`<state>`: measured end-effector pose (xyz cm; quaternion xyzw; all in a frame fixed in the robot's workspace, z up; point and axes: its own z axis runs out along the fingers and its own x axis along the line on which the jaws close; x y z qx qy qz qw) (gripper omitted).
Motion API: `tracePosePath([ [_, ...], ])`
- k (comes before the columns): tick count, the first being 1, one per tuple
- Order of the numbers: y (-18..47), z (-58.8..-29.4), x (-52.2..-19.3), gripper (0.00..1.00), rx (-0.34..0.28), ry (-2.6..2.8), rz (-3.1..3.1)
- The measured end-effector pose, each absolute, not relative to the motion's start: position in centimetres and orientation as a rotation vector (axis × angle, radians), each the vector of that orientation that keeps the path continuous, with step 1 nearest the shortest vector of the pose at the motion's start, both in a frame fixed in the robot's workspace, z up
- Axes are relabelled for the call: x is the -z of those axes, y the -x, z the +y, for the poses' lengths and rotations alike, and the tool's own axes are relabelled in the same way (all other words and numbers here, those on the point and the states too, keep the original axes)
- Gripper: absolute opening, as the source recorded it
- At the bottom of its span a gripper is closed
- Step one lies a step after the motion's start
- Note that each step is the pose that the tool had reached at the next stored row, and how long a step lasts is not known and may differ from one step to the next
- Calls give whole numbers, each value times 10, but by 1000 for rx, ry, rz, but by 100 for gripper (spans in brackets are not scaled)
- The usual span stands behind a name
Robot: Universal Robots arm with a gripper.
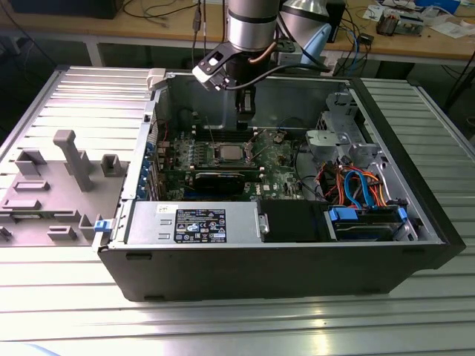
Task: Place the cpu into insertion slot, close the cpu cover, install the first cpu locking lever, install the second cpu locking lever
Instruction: 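Close the cpu cover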
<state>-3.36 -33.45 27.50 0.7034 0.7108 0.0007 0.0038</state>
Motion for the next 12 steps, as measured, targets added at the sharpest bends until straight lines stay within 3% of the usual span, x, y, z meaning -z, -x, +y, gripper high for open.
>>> tracePosePath([
  [12,32,-333,-275,11,18,-2195,2219],
])
